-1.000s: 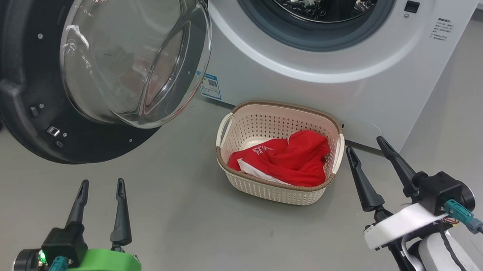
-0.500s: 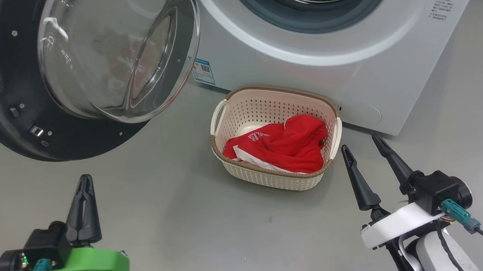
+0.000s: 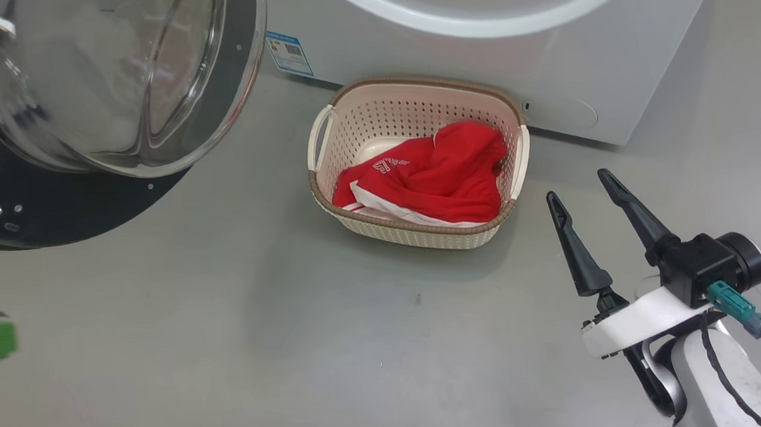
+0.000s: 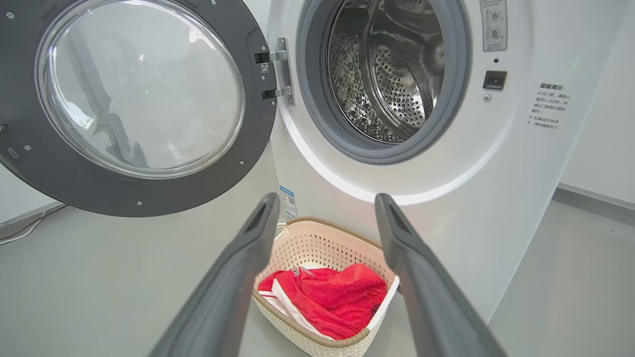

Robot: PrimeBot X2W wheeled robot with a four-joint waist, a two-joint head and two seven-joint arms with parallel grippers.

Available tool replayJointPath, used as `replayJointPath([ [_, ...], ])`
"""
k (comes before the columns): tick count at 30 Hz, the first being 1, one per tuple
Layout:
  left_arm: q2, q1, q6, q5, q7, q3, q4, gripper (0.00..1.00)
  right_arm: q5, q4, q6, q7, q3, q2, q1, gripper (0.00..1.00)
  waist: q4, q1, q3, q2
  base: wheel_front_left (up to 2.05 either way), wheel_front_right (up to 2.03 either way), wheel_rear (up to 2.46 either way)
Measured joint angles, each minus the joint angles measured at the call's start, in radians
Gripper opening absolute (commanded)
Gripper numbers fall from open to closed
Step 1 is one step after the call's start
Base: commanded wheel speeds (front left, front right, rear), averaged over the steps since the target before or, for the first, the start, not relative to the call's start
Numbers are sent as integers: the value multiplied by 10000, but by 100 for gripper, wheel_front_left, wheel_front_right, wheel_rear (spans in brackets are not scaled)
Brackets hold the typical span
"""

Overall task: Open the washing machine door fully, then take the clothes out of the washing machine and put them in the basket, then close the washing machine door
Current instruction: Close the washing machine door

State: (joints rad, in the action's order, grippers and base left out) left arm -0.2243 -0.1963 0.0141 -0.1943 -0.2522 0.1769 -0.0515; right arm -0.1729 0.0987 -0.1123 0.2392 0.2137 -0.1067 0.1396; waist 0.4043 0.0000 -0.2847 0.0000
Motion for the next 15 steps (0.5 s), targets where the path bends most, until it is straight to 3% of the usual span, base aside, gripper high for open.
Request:
replayJointPath([
  [9, -1902, -1675, 2, -608, 242, 1981, 15, 0, 73, -63, -8, -50, 75, -174, 396, 100, -438, 0, -716, 0, 0, 0, 0],
  [15, -2623, -2604, 4, -1576, 890, 3168, 1101, 0, 73, -42, -10, -50, 115, -174, 567, 100, -769, 0, -955, 0, 0, 0, 0],
])
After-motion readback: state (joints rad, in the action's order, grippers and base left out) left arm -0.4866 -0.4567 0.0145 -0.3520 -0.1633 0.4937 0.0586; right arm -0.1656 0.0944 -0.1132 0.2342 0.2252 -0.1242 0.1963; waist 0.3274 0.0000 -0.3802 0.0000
